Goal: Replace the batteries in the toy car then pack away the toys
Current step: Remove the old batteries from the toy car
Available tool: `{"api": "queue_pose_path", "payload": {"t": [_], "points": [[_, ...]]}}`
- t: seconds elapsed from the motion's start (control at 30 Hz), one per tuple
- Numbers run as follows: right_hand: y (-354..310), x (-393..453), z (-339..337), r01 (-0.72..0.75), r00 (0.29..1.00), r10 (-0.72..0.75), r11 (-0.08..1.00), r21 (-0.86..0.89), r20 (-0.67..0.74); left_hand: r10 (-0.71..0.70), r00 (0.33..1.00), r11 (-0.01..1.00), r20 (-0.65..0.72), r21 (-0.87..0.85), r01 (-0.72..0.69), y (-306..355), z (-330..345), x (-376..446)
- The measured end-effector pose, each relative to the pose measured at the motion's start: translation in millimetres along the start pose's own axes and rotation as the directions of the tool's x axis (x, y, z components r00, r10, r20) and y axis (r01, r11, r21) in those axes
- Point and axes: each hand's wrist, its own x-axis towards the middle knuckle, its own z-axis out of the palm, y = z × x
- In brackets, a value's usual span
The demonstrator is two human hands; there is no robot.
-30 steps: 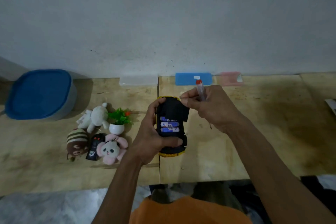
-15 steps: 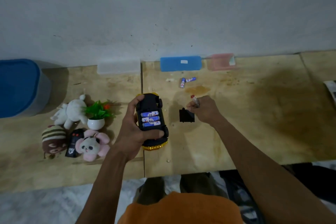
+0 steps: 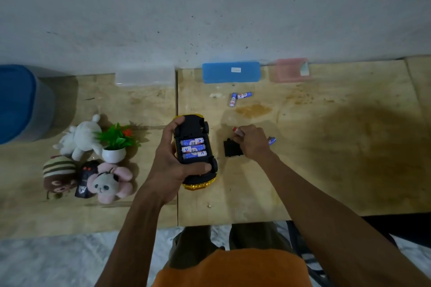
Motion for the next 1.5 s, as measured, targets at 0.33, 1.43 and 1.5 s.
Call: {"api": "queue_pose_path", "payload": {"t": [0.33,1.43,1.5], "points": [[-3,-17,18,-0.041,0.994,0.051,0.994,0.1,-0.097,0.0,0.999,1.0,0.032,0.012,-0.001,5,-9,1],[-100,-124,-55,0.279,0.889,-0.096,0.889,0.363,-0.448,0.106,0.988,0.991,0.109,0.071,-0.114,29,7,-12],[-121,-147,-63,0.338,0.889,-0.178,0.877,0.343,-0.423,0.148,0.979,0.981,0.137,0.104,-0.163,38,10,-14]]}}
